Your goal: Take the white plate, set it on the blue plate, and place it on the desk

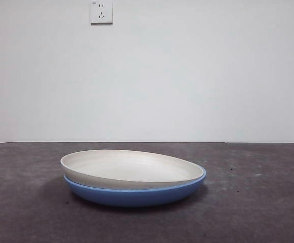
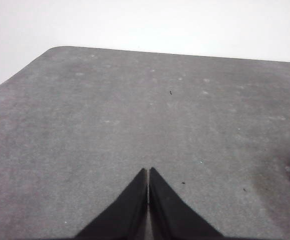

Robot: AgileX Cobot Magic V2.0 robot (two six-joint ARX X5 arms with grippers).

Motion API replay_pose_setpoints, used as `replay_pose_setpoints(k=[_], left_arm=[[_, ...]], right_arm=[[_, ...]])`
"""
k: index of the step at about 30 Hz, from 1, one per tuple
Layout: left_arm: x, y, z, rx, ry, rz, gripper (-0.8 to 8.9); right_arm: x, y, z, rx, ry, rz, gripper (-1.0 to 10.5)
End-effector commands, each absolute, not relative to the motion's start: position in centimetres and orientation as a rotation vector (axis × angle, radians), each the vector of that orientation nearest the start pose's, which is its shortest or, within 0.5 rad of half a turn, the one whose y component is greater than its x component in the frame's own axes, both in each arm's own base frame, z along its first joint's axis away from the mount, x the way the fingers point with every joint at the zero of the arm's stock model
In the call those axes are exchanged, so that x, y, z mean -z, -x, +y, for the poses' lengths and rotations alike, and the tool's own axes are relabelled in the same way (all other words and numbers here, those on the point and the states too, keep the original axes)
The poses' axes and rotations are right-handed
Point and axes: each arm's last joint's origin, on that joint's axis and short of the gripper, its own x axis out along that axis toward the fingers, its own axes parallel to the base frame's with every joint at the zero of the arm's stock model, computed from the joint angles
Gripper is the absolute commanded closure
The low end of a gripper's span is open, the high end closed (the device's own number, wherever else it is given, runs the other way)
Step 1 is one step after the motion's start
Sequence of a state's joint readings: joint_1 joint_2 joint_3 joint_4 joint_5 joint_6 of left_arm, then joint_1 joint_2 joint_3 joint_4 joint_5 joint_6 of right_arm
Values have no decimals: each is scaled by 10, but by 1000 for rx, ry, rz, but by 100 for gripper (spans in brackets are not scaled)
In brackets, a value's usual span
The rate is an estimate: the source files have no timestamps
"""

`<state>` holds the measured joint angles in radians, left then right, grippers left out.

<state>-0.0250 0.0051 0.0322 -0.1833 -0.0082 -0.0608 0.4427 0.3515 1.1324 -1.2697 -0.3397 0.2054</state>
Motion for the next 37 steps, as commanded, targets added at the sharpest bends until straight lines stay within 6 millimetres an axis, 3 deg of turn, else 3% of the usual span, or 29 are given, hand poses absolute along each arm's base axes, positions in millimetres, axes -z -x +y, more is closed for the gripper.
replay_pose_setpoints(k=[1,5,9,15,23,28,37], left_arm=[[-149,-96,-3,23,43,181,806],[-149,-96,-3,23,43,181,806],[-149,-96,-3,23,43,181,806],[-149,-96,-3,23,43,181,806],[-149,-96,-3,23,43,181,806],[-149,-96,-3,23,43,181,806],[-149,-96,-3,23,43,181,806]], right_arm=[[-368,17,4,-664,-176,542,910],[-371,13,5,-509,-81,448,910],[-365,-3,8,-391,-29,301,910],[-314,-36,6,-227,-28,106,910],[-227,-70,-1,-107,-21,75,910],[-197,-83,-4,-48,-16,88,910],[-163,-93,-9,96,-5,134,910]])
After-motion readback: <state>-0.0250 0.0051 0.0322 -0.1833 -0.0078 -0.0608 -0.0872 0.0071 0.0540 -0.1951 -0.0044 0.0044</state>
